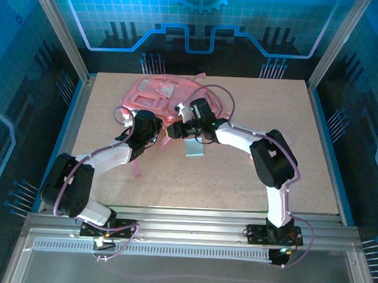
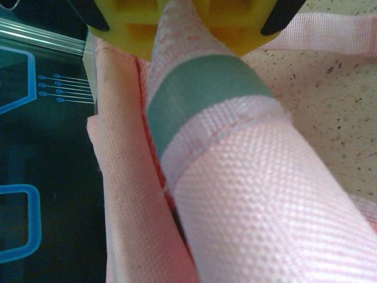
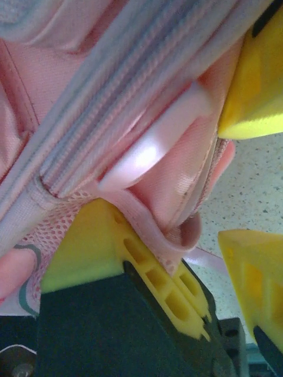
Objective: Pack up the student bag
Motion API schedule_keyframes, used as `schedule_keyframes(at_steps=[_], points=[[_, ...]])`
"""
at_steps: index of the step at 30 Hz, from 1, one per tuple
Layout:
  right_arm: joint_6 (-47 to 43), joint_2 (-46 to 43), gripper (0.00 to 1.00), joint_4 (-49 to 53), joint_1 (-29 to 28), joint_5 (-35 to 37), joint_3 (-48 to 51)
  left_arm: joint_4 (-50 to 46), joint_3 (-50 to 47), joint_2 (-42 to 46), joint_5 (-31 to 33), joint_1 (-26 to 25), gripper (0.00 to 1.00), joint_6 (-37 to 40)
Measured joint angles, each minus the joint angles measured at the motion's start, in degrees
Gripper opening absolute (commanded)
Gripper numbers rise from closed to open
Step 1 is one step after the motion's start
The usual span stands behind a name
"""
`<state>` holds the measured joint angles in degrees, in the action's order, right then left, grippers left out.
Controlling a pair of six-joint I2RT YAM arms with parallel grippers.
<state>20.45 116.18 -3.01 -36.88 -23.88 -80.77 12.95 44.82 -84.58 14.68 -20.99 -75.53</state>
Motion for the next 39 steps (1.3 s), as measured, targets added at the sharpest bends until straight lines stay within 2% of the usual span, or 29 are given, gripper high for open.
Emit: schedule_keyframes(at_steps=[2,4,6,8,11,14,18,21,24,25,27,32,33,39], points=[[-1.0,0.3,0.57,0.0,-0.6,1.3,-0.5,-0.5,0.0,0.0,0.0,-0.1,0.0,-0.6],[-2.5,0.3,0.59,0.2,-1.5,3.9,-0.8,-0.7,0.0,0.0,0.1,-0.1,0.0,-1.0],[-4.4,0.4,0.56,1.0,-2.4,6.6,-1.4,-0.7,0.0,0.0,0.1,-0.1,0.0,-1.2],[-6.0,0.8,0.47,2.6,-2.6,8.2,-2.7,-0.7,0.0,0.0,0.1,-0.1,0.0,-1.6],[-7.7,1.3,0.43,3.5,-2.6,9.0,-3.4,-0.8,0.0,0.0,0.1,-0.1,0.0,-2.3],[-10.0,1.9,0.34,4.5,-3.3,11.3,-4.2,-1.3,0.0,0.0,0.2,-0.1,0.0,-2.6],[-12.1,3.1,0.35,5.2,-4.1,13.4,-5.3,-2.4,0.0,0.0,0.8,0.0,0.0,-3.6],[-13.3,3.7,0.4,5.2,-5.0,15.2,-5.8,-3.2,0.0,0.0,1.1,0.0,0.0,-4.3],[-13.9,4.8,0.39,5.2,-6.2,18.7,-6.8,-3.7,0.0,0.0,1.6,0.0,0.0,-5.5],[-13.9,5.3,0.36,5.0,-6.6,20.2,-7.3,-3.8,0.0,0.0,1.7,0.0,0.0,-5.9],[-14.4,6.0,0.22,4.7,-7.0,22.6,-7.9,-3.8,0.0,0.0,1.7,0.0,0.0,-6.8],[-14.1,6.5,0.08,4.5,-7.3,24.8,-8.6,-3.7,0.1,0.0,1.9,0.0,0.0,-7.4],[-14.0,6.5,0.0,4.5,-7.3,24.9,-8.5,-3.7,0.2,0.1,1.8,0.0,0.0,-7.5],[-11.7,4.1,0.0,2.5,-6.2,22.2,-4.4,-4.0,0.7,0.3,0.5,-0.2,0.0,-7.1]])
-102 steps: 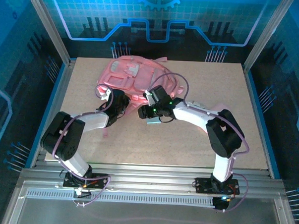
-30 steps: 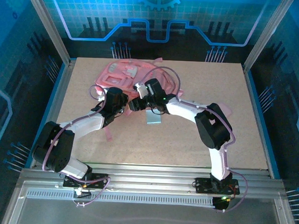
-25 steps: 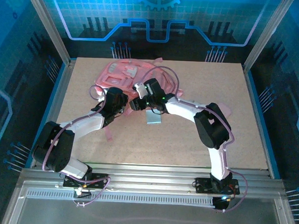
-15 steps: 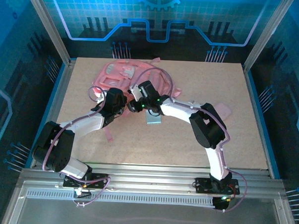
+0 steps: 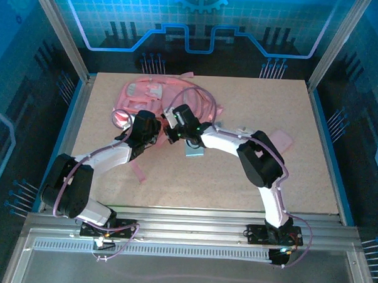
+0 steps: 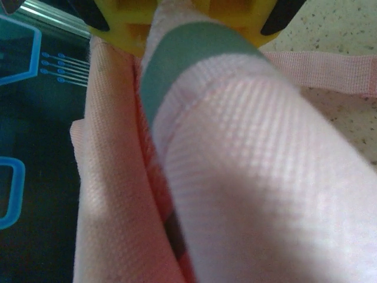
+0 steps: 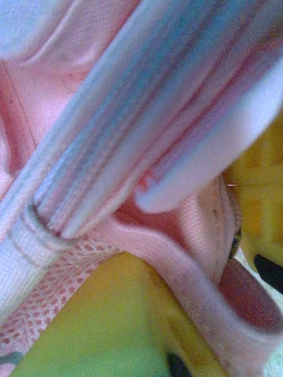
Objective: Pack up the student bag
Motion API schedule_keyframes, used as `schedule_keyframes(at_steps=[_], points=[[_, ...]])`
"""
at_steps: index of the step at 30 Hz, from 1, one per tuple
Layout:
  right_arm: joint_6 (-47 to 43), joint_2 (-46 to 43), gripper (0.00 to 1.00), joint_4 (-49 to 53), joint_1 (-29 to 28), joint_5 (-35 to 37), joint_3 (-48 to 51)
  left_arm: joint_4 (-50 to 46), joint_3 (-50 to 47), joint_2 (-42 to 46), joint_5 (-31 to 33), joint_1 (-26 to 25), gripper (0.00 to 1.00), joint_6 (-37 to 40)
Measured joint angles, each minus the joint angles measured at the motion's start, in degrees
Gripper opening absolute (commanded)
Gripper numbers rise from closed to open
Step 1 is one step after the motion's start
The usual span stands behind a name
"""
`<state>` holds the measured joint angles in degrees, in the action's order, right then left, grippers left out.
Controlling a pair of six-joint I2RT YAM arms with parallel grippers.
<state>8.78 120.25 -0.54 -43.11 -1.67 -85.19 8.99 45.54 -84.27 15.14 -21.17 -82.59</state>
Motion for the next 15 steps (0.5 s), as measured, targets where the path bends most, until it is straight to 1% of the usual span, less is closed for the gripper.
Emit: schedule_keyframes(at_steps=[7,12,13,14,15], points=[[5.9,-6.2,0.0,-1.9,5.4,-11.3,6.0,-1.2,3.7,0.0,-2.3,-0.4,0.0,4.0],[6.9,-7.4,0.0,-0.8,8.0,-16.0,6.8,-0.8,4.6,0.0,-3.8,0.6,0.0,6.3],[6.9,-7.5,0.04,-0.7,8.4,-16.9,7.3,-0.8,4.6,0.0,-4.2,0.7,0.0,6.4],[7.0,-7.7,0.13,-0.7,8.5,-17.4,7.8,-0.8,4.6,0.0,-4.3,0.8,0.0,6.5],[7.3,-7.9,0.18,-0.5,8.6,-18.2,8.5,-0.8,4.6,0.0,-4.5,0.8,0.0,6.5]])
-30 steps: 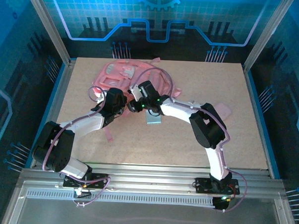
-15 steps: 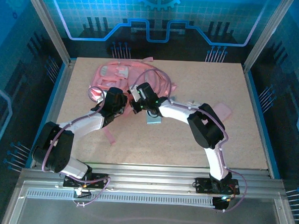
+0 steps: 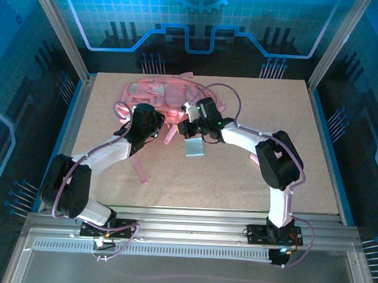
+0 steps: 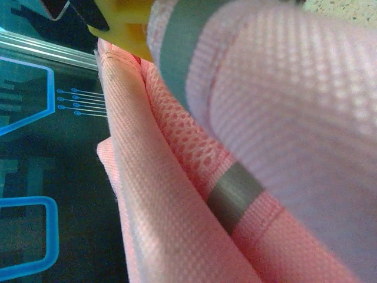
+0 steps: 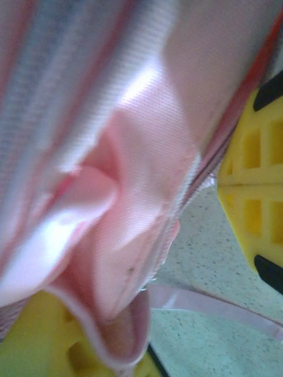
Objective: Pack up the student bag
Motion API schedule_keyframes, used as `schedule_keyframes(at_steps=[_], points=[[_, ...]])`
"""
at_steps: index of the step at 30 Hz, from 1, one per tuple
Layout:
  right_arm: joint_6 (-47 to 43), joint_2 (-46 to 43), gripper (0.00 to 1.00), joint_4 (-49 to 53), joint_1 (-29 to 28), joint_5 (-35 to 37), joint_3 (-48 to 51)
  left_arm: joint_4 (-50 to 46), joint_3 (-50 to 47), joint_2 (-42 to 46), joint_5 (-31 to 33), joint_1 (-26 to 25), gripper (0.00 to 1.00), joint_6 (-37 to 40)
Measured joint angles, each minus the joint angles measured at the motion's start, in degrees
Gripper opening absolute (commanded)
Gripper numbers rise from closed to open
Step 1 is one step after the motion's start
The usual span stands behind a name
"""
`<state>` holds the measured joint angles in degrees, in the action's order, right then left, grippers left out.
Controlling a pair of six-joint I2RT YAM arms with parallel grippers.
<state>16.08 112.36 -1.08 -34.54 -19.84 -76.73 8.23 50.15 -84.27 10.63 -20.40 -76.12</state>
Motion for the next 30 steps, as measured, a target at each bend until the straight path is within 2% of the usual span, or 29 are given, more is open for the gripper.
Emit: schedule_keyframes(at_steps=[9,15,20,22,24,27,30], points=[[0.9,-0.6,0.48,-1.0,-3.8,-1.7,1.5,0.7,0.0,0.0,-0.7,-0.1,0.0,-0.3],[2.2,3.4,0.56,-3.7,-4.0,-0.4,-3.0,1.2,0.0,0.0,-0.9,-0.8,0.0,-0.6],[2.1,5.2,0.56,-4.3,-4.0,1.8,-5.1,1.2,0.0,0.0,-0.6,-0.8,0.0,-1.4],[1.9,5.8,0.51,-4.2,-4.0,2.4,-5.8,1.2,0.0,0.0,-0.4,-0.8,0.0,-1.6],[2.0,6.2,0.27,-4.1,-4.0,3.5,-6.5,1.2,0.0,0.0,-0.3,-0.8,0.0,-1.8],[1.7,6.2,0.0,-4.2,-3.9,4.3,-6.6,1.6,0.0,0.0,-0.4,-0.9,0.0,-1.9],[1.3,6.2,0.0,-5.0,-4.2,3.8,-6.4,1.7,0.0,0.0,0.1,-0.9,0.0,-1.7]])
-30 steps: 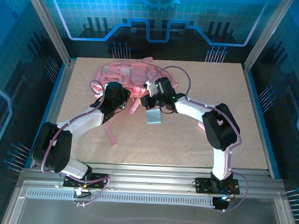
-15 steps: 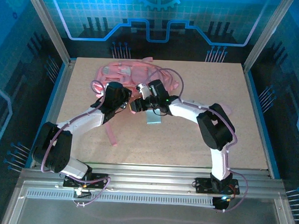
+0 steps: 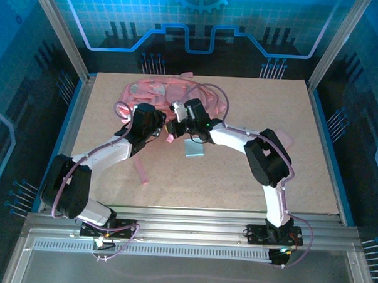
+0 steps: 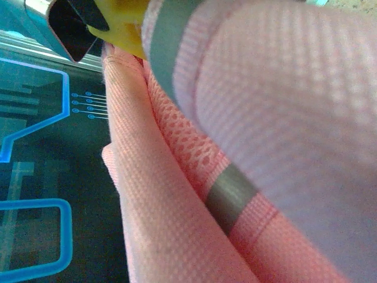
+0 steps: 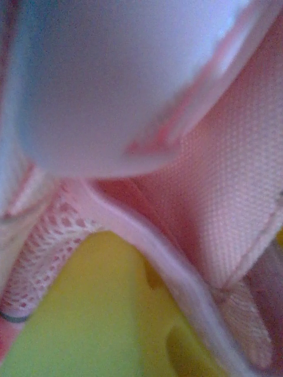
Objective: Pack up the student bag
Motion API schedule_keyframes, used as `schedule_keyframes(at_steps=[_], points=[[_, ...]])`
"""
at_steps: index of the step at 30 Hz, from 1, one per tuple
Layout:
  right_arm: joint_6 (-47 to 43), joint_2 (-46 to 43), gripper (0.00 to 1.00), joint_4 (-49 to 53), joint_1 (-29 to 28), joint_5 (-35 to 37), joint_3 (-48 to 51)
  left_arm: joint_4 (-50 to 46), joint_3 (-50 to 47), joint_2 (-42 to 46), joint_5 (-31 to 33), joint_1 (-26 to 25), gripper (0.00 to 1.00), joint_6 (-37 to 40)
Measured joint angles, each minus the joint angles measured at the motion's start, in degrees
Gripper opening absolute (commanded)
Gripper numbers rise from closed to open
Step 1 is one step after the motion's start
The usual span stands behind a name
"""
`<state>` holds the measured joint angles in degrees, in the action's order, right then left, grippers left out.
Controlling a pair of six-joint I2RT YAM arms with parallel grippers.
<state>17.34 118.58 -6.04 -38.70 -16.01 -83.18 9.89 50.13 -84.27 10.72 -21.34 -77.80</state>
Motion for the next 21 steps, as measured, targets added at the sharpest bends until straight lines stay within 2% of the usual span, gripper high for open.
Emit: schedule_keyframes(at_steps=[6,10,21], points=[[-0.7,-1.6,0.0,0.6,0.4,-1.2,2.5,-0.2,-0.8,-0.1,0.4,-0.1,0.0,3.0],[-0.9,-4.8,0.0,2.6,2.4,-2.1,6.2,-0.2,-0.8,-0.8,-1.8,0.7,0.0,4.9],[-7.0,-8.9,0.0,15.9,9.3,-1.3,7.5,-0.2,-0.8,-1.1,-7.3,3.7,0.0,9.2]])
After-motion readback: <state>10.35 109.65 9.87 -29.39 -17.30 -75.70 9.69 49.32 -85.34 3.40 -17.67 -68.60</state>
